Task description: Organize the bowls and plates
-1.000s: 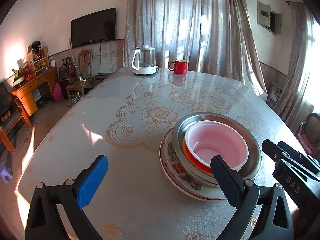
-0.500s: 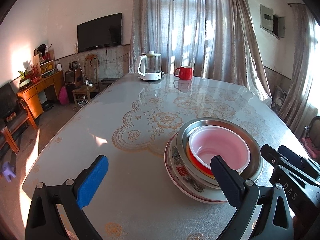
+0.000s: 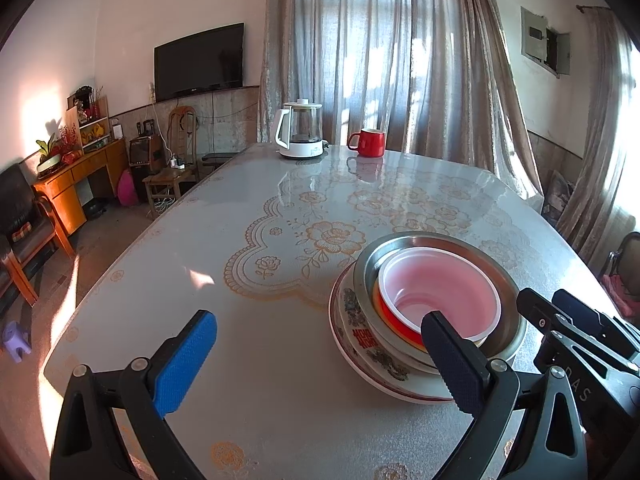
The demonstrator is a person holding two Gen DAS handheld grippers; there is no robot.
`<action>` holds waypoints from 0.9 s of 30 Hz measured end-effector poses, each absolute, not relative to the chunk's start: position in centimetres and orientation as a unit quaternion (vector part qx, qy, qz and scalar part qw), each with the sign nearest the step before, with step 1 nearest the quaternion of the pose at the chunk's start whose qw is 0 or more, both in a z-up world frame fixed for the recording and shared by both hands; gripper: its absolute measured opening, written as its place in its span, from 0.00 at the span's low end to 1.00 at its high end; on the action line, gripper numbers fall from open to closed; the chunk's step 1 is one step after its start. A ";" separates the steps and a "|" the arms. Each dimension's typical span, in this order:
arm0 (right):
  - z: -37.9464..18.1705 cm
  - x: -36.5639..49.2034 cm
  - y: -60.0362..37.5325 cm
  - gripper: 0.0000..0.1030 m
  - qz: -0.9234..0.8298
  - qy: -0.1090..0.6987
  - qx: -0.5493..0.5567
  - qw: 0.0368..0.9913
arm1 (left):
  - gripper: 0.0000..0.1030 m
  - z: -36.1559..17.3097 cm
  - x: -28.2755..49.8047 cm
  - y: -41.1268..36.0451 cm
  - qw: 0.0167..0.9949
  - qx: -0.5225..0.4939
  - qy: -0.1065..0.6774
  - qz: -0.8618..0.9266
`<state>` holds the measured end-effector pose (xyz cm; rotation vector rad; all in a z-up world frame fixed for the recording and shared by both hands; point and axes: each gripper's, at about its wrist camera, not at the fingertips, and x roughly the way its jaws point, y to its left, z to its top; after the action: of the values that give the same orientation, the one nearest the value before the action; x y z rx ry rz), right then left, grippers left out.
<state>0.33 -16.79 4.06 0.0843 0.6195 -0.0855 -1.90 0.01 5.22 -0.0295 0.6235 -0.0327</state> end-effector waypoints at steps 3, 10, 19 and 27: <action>4.0 0.3 -16.8 0.44 -0.042 0.305 0.042 0.950 | 1.00 5.2 -1.9 0.0 0.951 -0.014 0.307 -0.016; 4.0 0.3 -16.7 0.44 -0.041 0.306 0.042 0.950 | 1.00 5.3 -2.0 0.0 0.951 -0.014 0.308 -0.017; 3.9 0.3 -16.6 0.44 -0.041 0.307 0.043 0.950 | 1.00 5.4 -2.1 0.0 0.951 -0.012 0.309 -0.018; 3.9 0.3 -16.6 0.44 -0.041 0.307 0.043 0.950 | 1.00 5.4 -2.2 -0.1 0.951 -0.009 0.308 -0.019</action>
<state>0.32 -16.64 3.92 0.0882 0.6251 -0.0834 -2.16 -0.09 5.37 -0.0182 0.6262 -0.0395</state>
